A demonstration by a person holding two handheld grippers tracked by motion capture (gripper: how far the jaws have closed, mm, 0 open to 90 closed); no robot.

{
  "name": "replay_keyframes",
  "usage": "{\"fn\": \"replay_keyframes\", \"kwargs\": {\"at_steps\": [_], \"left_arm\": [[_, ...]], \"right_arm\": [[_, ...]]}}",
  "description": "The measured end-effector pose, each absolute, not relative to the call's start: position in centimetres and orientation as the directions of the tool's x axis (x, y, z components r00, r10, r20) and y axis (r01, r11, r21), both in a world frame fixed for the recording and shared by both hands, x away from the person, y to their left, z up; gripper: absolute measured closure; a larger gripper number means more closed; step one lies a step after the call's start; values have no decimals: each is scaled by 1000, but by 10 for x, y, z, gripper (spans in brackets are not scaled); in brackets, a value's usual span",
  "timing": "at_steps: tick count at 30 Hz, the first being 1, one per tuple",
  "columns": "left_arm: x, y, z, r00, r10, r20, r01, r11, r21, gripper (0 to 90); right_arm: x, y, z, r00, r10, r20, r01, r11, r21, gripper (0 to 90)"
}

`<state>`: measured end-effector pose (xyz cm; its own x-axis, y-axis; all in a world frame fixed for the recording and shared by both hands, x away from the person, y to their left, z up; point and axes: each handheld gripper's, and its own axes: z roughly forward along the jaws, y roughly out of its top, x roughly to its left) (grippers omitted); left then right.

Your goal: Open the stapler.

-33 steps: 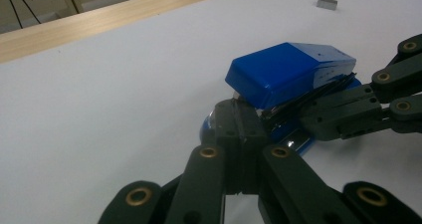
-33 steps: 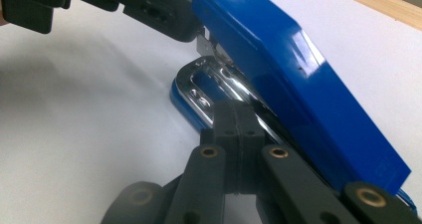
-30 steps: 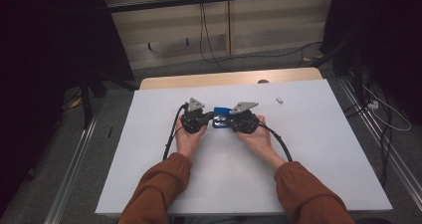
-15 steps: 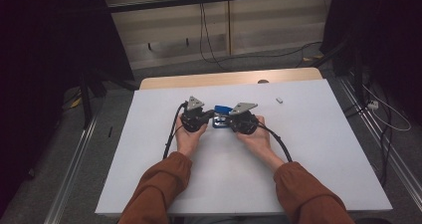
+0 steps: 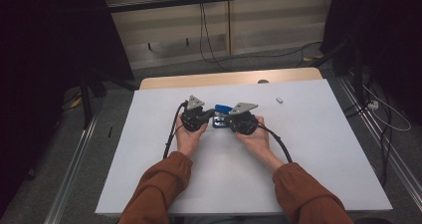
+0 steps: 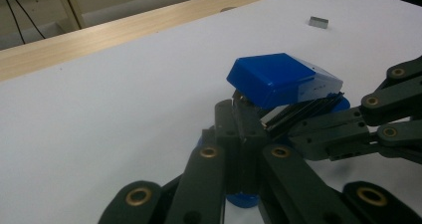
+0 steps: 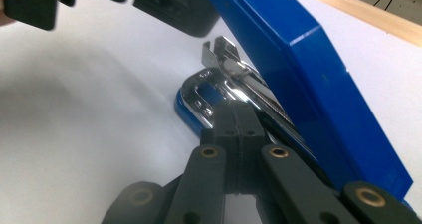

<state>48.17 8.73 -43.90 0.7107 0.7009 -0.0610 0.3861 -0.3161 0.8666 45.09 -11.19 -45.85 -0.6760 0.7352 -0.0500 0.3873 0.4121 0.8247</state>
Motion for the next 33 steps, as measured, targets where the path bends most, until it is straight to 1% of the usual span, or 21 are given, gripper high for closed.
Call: {"fn": "replay_keyframes", "kwargs": {"at_steps": [3,9,21,33], "left_arm": [[482,88,-439,714,698,-55,383,-323,865,900],[482,87,-439,711,701,-59,386,-319,866,900],[483,88,-439,714,697,-59,382,-318,868,900],[484,88,-440,717,693,-68,387,-315,867,900]], "right_arm": [[450,-110,-456,-675,736,-58,376,410,831,900],[451,-106,-453,-656,754,-32,377,365,851,900],[455,-88,-453,-656,753,-51,366,377,851,900],[456,-91,-453,-625,778,-69,364,369,855,900]]}}
